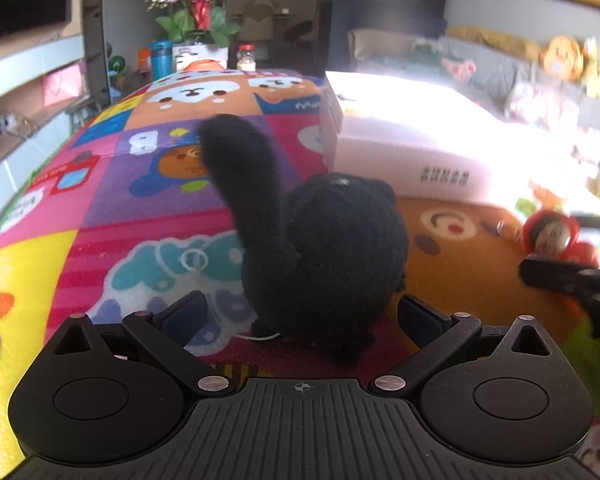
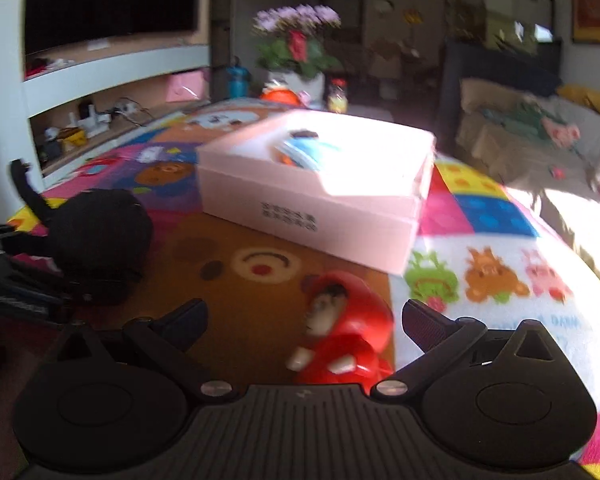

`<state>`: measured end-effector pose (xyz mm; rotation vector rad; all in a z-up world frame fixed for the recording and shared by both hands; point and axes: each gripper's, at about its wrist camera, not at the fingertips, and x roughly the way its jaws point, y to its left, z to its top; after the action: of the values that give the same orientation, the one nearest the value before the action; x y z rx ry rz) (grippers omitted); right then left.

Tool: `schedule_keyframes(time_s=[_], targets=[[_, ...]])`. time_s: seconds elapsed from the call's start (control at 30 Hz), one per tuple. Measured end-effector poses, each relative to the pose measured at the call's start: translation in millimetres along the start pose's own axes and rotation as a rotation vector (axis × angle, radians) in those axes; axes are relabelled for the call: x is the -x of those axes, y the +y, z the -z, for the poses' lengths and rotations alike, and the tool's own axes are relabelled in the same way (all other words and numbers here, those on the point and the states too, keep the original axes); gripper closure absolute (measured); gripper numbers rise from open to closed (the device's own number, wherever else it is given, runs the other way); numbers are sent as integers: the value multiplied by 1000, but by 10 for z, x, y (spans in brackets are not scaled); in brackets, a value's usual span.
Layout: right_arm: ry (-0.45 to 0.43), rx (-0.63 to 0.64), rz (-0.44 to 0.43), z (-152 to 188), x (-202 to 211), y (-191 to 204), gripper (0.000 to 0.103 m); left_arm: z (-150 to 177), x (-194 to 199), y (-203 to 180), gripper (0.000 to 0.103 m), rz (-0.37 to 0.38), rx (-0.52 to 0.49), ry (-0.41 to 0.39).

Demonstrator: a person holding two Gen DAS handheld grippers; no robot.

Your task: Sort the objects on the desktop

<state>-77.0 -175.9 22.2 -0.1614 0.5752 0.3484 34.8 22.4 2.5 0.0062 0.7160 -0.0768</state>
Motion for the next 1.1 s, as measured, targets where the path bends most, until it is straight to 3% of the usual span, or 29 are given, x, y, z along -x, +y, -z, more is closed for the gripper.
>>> schedule_keyframes(time_s=[0.03, 0.13, 0.2, 0.3, 0.4, 0.47, 0.53, 0.67, 0.83, 0.9, 0.93, 0.97, 1.1], targets=[[-21, 49, -7, -12, 23, 78, 0, -1, -8, -28, 0, -11, -16, 6], [-18, 187, 80, -76, -78, 271, 0, -6, -15, -39, 0, -16, -18, 13], [5, 175, 94, -102, -123, 209, 0, -9, -18, -35, 0, -18, -18, 16], [36, 85, 41, -98, -139, 16, 1, -10, -24, -46, 0, -25, -20, 20], [76, 76, 40, -33, -173, -28, 24, -20, -26, -46, 0, -27, -17, 27], [110, 62, 37, 3, -174, -50, 49, -24, -30, -59, 0, -29, -21, 29], [115, 47, 22, 17, -114, -86, 53, -26, -28, -48, 0, -23, -23, 27], [121, 35, 10, 29, 77, -139, 53, -16, 54, -20, 0, -3, -27, 3], [116, -13, -75, -57, 414, -240, 53, -103, 156, -80, 0, -20, -73, -68], [117, -44, -105, -105, 500, -284, 53, -161, 135, -135, 6, -28, -112, -80], [117, -56, -114, -119, 533, -301, 53, -179, 124, -167, 22, -35, -135, -83], [114, -68, -122, -134, 566, -317, 55, -192, 111, -198, 28, -28, -159, -78], [98, -62, -108, -127, 665, -322, 57, -198, 229, -329, 30, -10, -236, -113]])
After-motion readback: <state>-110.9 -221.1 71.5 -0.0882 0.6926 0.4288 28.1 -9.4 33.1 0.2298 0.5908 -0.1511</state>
